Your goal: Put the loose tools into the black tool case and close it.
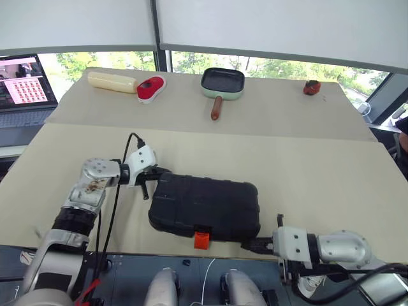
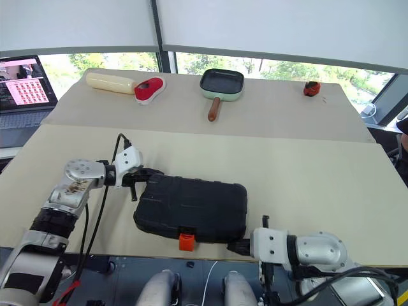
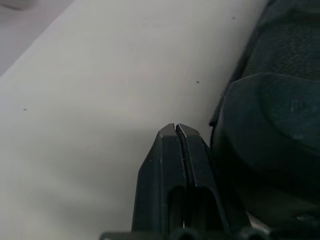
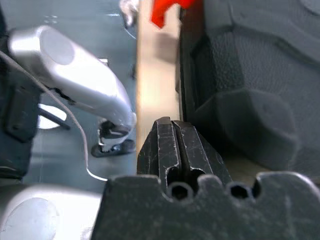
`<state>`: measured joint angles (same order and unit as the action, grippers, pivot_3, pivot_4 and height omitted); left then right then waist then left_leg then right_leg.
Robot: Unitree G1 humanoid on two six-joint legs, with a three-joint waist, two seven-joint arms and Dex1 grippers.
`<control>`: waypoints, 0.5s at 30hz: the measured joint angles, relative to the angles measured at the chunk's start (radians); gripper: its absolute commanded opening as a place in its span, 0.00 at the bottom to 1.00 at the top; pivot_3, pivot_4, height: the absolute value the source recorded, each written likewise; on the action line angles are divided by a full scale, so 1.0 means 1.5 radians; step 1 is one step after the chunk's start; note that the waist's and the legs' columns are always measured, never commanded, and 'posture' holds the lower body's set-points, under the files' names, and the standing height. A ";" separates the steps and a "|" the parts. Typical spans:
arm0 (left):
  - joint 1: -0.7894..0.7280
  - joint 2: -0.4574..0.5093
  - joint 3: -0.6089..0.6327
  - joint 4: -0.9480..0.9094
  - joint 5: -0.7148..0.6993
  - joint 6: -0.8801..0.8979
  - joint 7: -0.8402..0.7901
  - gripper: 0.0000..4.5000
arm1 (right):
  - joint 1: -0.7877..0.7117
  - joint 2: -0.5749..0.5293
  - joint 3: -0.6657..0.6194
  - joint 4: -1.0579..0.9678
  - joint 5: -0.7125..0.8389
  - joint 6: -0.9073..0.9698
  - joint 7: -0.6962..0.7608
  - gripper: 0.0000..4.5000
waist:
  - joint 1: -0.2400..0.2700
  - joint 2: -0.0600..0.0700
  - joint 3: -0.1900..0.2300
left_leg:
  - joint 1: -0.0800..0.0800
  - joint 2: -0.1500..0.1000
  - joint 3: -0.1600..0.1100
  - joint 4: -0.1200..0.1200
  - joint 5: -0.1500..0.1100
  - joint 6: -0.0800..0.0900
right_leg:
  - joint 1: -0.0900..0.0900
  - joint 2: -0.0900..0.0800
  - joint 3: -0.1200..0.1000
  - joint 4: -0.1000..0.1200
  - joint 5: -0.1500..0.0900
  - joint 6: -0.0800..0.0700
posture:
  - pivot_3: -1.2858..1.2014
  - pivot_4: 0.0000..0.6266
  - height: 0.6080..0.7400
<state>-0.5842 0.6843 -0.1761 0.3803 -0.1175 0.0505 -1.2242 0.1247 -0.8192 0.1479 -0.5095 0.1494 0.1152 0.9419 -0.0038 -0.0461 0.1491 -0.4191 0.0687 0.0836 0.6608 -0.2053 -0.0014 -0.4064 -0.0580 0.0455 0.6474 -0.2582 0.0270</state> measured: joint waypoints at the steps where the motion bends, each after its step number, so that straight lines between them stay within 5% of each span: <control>1: 0.002 0.006 -0.003 -0.017 -0.003 0.009 -0.024 0.02 | -0.019 0.015 -0.001 0.015 -0.009 0.009 -0.018 0.00 | 0.001 0.001 0.000 | 0.000 0.000 0.000 0.000 0.000 0.000 | 0.000 0.000 0.000 0.000 0.000 0.000 | 0.52 0.24 1.00; 8: 0.036 0.003 -0.012 -0.156 -0.059 0.118 -0.081 0.02 | -0.120 0.039 -0.036 0.118 -0.052 0.049 -0.081 0.00 | 0.010 0.001 0.000 | -0.003 -0.001 -0.001 0.000 0.000 0.000 | -0.002 0.000 0.000 0.000 0.000 0.001 | 0.52 0.24 1.00; 15: -0.033 -0.004 0.005 -0.204 -0.112 0.204 -0.086 0.02 | -0.047 -0.025 -0.100 0.079 0.021 0.089 -0.011 0.00 | 0.013 0.001 0.000 | -0.003 -0.002 -0.001 0.001 0.000 0.000 | -0.001 -0.001 0.000 0.000 0.000 0.002 | 0.52 0.24 1.00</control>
<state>-0.6342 0.6782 -0.1689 0.0742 -0.2852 0.3568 -1.3531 0.0540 -0.8570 -0.0027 -0.3911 0.1813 0.2490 0.9251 0.0163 -0.0445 0.1497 -0.4240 0.0664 0.0818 0.6618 -0.2054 -0.0010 -0.4085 -0.0591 0.0450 0.6473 -0.2588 0.0296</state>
